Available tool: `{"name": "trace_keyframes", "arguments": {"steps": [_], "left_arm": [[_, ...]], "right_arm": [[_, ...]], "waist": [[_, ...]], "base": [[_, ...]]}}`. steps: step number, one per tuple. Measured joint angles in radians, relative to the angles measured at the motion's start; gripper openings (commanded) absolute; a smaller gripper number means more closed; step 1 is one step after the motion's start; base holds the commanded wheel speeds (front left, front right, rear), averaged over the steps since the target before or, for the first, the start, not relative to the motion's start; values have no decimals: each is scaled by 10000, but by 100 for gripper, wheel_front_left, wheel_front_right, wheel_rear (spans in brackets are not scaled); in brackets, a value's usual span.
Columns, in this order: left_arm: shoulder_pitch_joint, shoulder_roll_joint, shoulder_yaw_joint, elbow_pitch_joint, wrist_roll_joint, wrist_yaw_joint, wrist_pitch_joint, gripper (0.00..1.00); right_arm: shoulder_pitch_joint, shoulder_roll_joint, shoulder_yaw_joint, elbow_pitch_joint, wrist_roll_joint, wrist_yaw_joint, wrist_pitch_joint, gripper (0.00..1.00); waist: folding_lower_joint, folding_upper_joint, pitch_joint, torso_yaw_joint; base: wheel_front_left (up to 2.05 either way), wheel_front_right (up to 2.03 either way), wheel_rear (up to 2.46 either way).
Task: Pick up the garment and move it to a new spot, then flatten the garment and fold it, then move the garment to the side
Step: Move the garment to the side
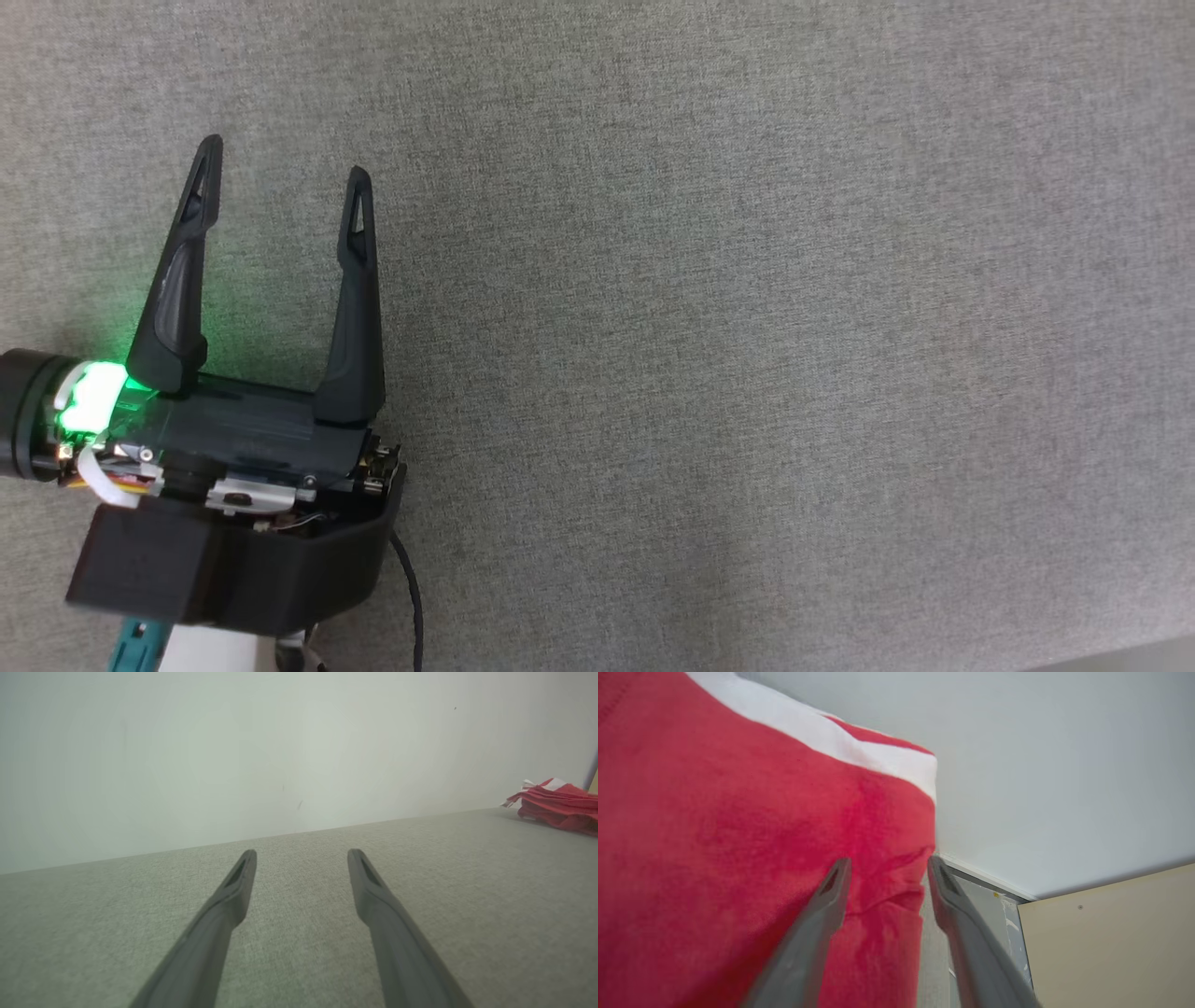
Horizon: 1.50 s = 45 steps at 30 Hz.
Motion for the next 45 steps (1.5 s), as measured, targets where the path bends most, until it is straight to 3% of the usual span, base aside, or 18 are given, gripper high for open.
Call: {"name": "trace_keyframes", "arguments": {"steps": [5, 15, 24, 31, 45], "left_arm": [[47, -36, 54, 295, -188, 161, 6, 100], [1341, -176, 604, 1106, -704, 401, 52, 100], [2850, -309, 1369, 1507, -1058, 424, 77, 100], [3686, -462, 1676, 1935, -1174, 169, 77, 100], [4078, -594, 1921, 2456, -1133, -107, 77, 100]], "right_arm": [[-162, 341, -351, 10, -443, 0, -355, 100], [595, 2048, -805, -823, -518, 0, -1281, 100], [2817, 3651, -1578, -1925, -861, 0, -1584, 100], [4995, 5018, -2721, -2723, -1158, 0, -1582, 100], [7792, 7363, -3511, -3246, -1766, 0, -1904, 100]], "waist": [[3, 2, -353, 7], [4, 3, -1777, 78], [2, 2, -3626, 366], [1, 2, -5060, 760], [1, 1, -6525, 1090]], "base": [[0, 0, 0], [0, 0, 0], [0, 0, 0], [0, 0, 0], [0, 0, 0]]}}
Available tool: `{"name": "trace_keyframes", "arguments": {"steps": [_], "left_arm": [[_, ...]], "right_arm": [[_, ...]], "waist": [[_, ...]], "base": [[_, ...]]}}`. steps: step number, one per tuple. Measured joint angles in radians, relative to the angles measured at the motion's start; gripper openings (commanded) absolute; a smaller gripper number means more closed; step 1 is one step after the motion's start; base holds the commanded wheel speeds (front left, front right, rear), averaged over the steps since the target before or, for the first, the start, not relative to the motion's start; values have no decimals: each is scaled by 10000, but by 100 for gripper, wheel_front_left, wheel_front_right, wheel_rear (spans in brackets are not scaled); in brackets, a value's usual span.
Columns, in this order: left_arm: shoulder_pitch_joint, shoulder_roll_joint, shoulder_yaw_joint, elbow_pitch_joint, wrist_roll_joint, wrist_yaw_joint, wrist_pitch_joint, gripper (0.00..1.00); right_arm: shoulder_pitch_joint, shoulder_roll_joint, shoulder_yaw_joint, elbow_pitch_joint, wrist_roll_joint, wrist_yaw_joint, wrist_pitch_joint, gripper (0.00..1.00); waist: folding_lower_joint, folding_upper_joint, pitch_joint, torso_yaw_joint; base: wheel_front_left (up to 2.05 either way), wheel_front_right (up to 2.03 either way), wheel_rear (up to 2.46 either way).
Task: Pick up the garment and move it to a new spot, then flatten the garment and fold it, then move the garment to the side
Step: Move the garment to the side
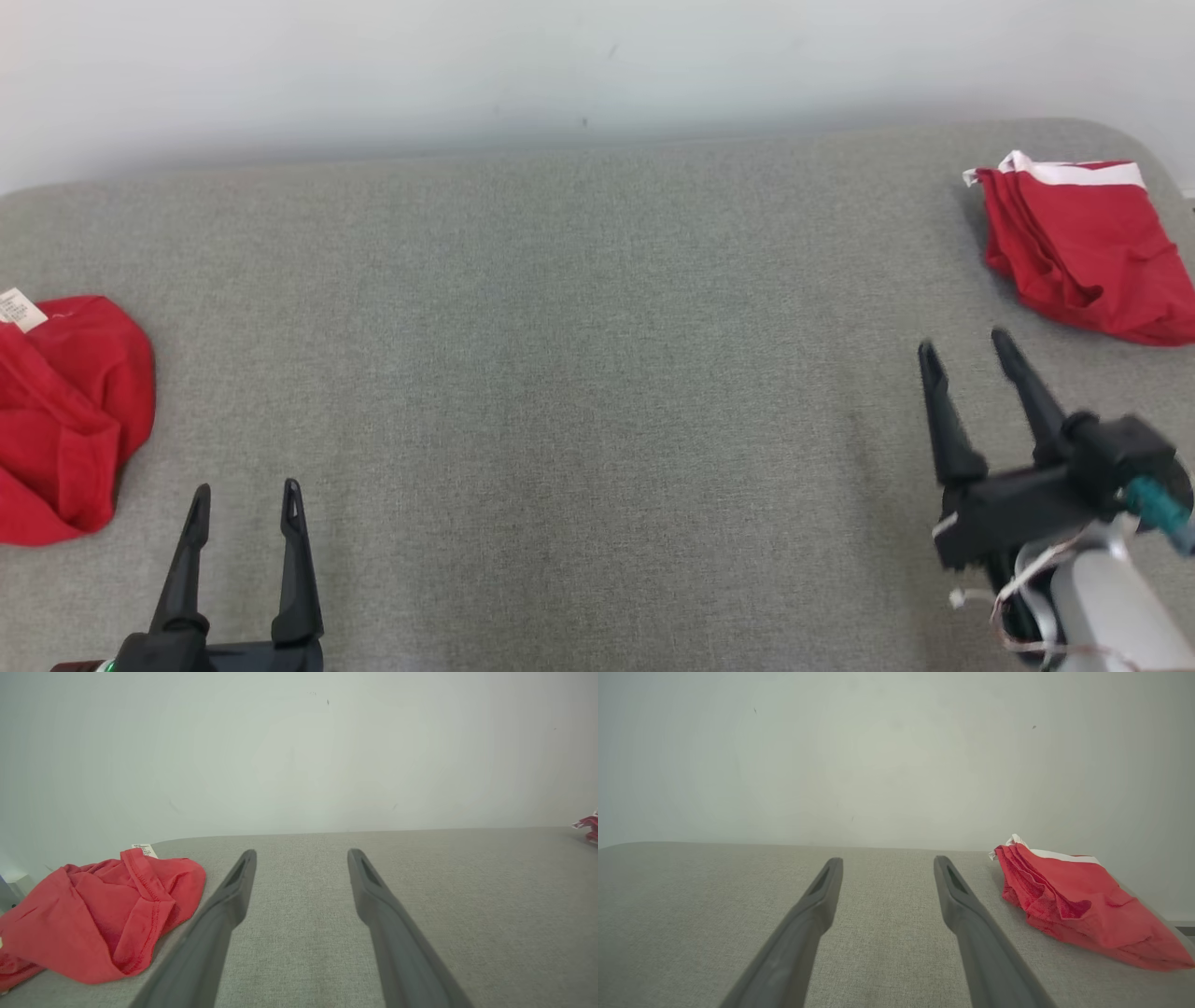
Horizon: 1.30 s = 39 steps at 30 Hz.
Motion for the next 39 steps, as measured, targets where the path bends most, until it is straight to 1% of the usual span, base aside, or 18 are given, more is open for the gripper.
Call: {"name": "trace_keyframes", "arguments": {"steps": [4, 9, 17, 22, 26, 39], "left_arm": [[-1, -38, 4, 176, 10, -94, 0, 100], [-1, -56, 36, 424, 10, -247, 0, 100], [187, -121, 186, 667, -2, -293, 0, 100], [232, -132, 207, 834, 69, -309, 0, 100], [260, -148, 201, 963, 115, -282, 0, 100], [277, -144, 242, 1313, 215, -401, 0, 100]], "right_arm": [[667, 380, -163, -148, -349, 0, -180, 100], [1581, 1112, -548, -324, -428, 0, -297, 100], [2496, 1816, -669, -679, -767, 0, -347, 100], [2634, 2031, -715, -865, -924, 0, -357, 100], [2729, 2069, -725, -934, -1037, 0, -357, 100], [2987, 2159, -744, -853, -1118, 0, -359, 100]], "waist": [[0, 0, -174, -61], [1, 0, -355, -141], [1, 0, -620, -285], [1, 1, -749, -320], [3, 1, -815, -290], [2, 1, -1106, -81]], "base": [[0, 0, 0], [0, 0, 0], [0, 0, 0], [0, 0, 0], [0, 0, 0], [0, 0, 0]]}}
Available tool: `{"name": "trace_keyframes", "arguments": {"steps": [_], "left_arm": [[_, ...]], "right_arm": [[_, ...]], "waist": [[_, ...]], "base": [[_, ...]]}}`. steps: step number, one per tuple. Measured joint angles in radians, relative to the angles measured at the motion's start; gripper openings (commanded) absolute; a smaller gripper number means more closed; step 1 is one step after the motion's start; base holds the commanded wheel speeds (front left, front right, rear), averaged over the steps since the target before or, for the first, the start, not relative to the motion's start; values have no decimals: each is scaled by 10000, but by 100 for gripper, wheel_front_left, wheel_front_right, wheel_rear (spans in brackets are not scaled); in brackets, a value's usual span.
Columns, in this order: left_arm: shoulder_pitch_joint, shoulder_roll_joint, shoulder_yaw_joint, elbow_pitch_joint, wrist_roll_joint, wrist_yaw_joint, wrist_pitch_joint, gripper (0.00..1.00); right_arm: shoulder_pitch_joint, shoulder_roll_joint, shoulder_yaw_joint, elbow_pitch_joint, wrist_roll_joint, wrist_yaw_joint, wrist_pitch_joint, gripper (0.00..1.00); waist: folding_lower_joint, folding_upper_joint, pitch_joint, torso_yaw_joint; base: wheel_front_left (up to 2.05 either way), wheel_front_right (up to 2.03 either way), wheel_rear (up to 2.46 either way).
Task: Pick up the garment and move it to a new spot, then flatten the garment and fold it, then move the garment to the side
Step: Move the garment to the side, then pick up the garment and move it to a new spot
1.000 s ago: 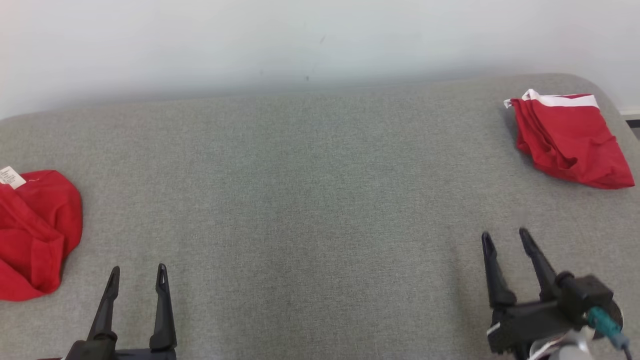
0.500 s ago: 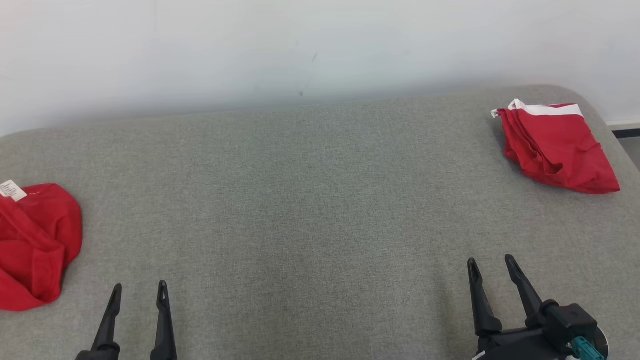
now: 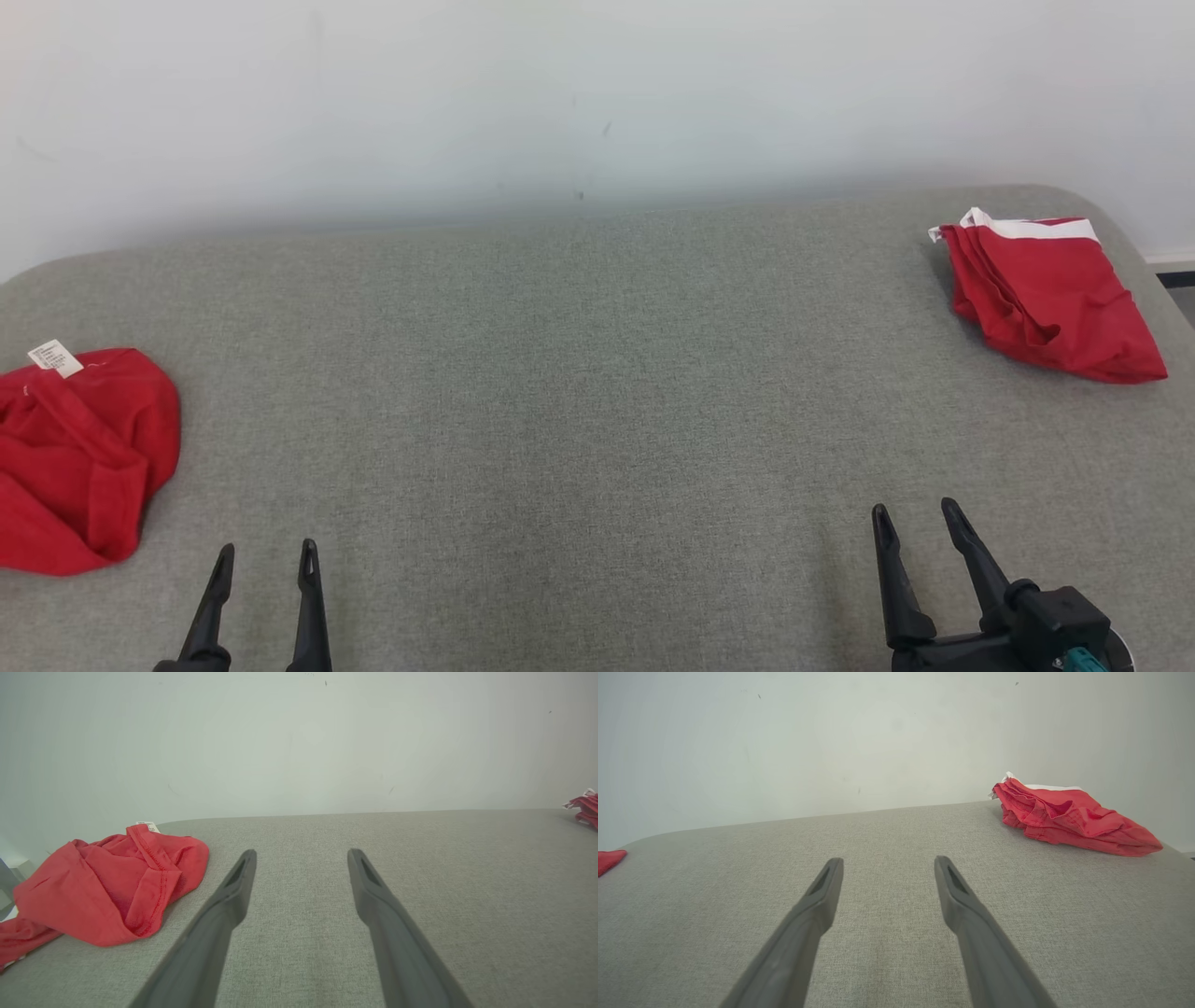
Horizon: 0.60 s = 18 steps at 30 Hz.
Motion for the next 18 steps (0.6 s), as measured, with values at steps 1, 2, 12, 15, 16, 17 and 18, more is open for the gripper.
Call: {"name": "trace_keyframes", "arguments": {"steps": [1, 2, 12, 15, 16, 17, 18], "left_arm": [[3, 0, 6, 19, 0, -12, 0, 100], [6, 0, 10, 35, 0, -13, 0, 100], [29, -6, 54, 155, 2, -25, 0, 100], [47, -8, 42, 155, 4, -27, 0, 100], [52, -10, 35, 163, 10, -31, 0, 100], [57, -15, 19, 171, 23, -35, 0, 100], [58, -19, 12, 176, 31, -36, 0, 100]], "right_arm": [[4, 6, 8, 4, -6, 0, 0, 100], [6, 13, 15, 4, -6, 0, 0, 100], [83, 56, 23, 98, -4, 0, 0, 100], [133, 71, -10, 113, -2, 0, -2, 100], [152, 73, -12, 119, 0, 0, -4, 100], [180, 79, -29, 119, 6, 0, -17, 100], [222, 84, -54, 115, 10, 0, -17, 100]], "waist": [[0, 0, -21, 11], [0, 0, -41, 19], [0, 0, -187, 83], [0, 0, -220, 124], [0, 0, -226, 153], [0, 0, -234, 191], [0, 0, -242, 240]], "base": [[0, 0, 0], [0, 0, 0], [0, 0, 0], [0, 0, 0], [0, 0, 0], [0, 0, 0], [0, 0, 0]]}}
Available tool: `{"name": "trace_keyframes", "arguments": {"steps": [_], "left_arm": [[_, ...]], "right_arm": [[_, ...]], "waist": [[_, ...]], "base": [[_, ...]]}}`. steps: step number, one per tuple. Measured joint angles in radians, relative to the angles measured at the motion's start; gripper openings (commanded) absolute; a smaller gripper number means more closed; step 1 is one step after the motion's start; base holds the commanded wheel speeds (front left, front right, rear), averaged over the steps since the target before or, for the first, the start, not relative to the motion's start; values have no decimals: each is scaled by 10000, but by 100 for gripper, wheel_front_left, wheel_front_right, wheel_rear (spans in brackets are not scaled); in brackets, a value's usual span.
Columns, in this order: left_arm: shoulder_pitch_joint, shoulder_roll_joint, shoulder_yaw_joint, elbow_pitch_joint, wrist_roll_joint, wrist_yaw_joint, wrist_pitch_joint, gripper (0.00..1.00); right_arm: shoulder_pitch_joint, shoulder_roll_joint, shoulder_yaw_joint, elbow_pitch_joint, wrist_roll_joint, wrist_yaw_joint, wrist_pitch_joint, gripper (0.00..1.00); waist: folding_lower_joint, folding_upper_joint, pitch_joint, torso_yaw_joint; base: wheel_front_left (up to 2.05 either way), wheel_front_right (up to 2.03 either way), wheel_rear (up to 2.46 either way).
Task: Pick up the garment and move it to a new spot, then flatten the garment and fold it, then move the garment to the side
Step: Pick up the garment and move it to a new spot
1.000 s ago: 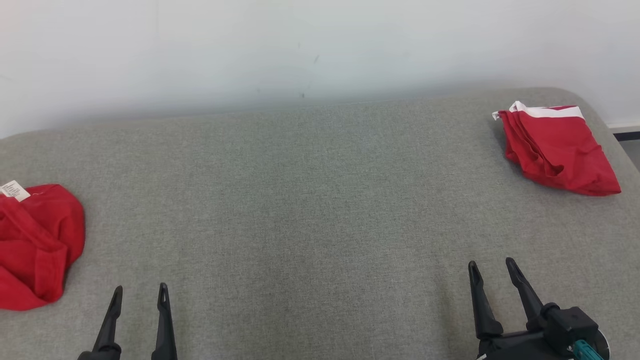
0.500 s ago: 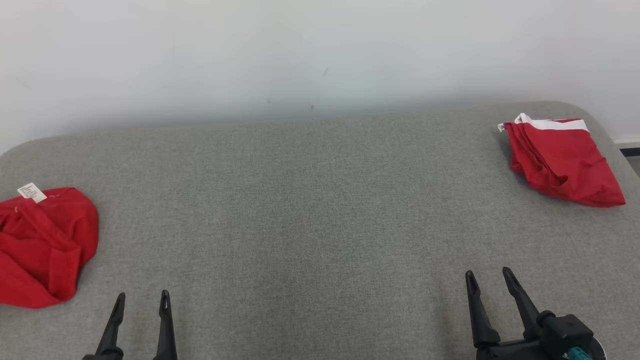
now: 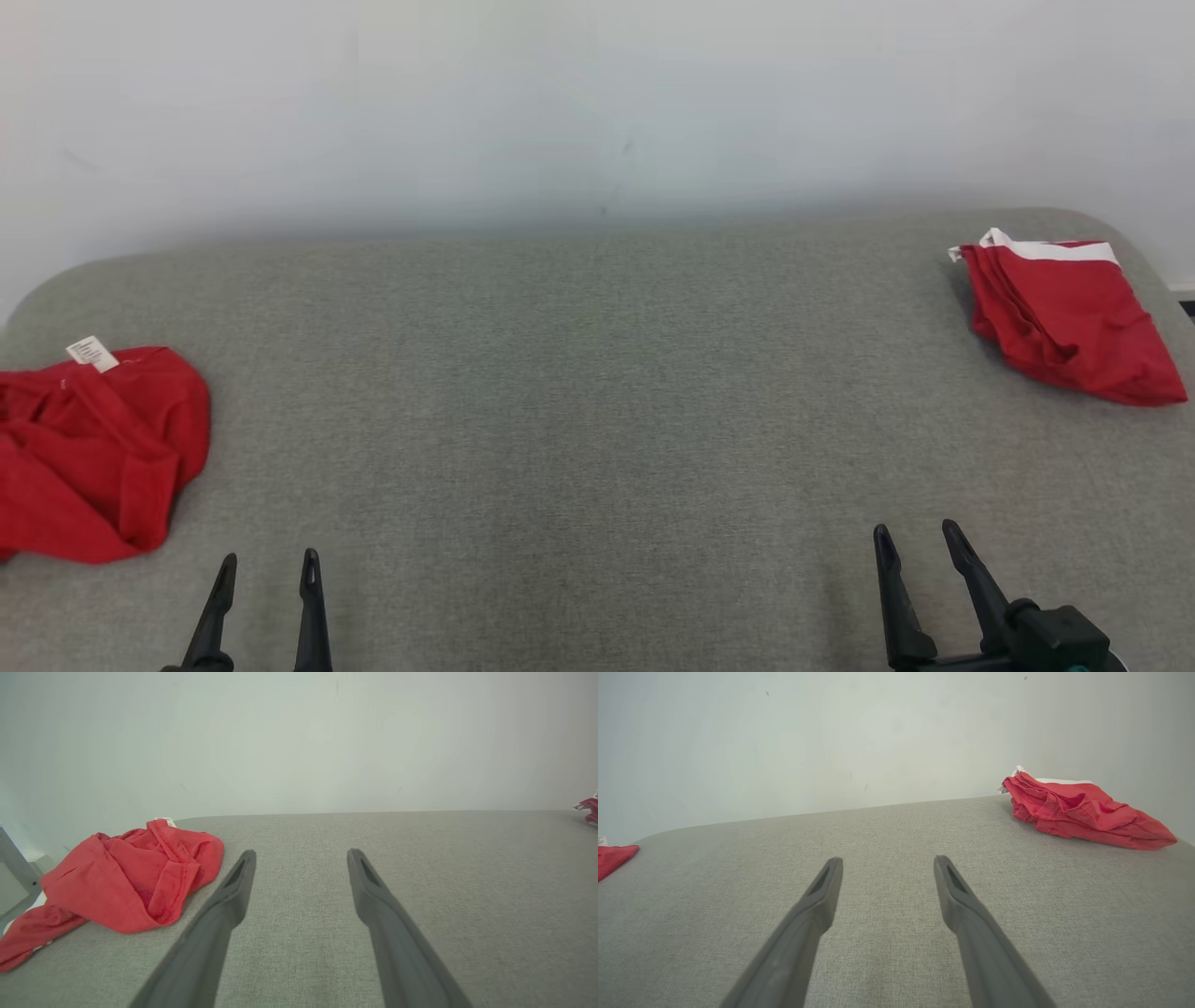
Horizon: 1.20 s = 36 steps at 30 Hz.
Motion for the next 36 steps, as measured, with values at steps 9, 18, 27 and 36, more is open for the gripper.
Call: {"name": "trace_keyframes", "arguments": {"steps": [9, 18, 27, 36], "left_arm": [[30, 67, 77, 4, 46, 15, 0, 100], [118, 71, 240, 19, 4, 144, 0, 100], [181, 46, 251, -35, -56, 274, 0, 100], [334, 29, 384, -79, -240, 368, 0, 100]], "right_arm": [[176, 117, -10, -54, 31, 0, -4, 100], [238, 125, -10, -54, 25, 0, -4, 100], [250, 29, -38, -52, 19, 0, -4, 100], [167, -40, 159, -6, -15, 0, -4, 100]], "waist": [[0, 0, -17, 956], [0, 0, 8, 2326], [0, 0, 78, 3834], [0, 0, 184, 5067]], "base": [[0, 0, 0], [0, 0, 0], [0, 0, 0], [0, 0, 0]]}}
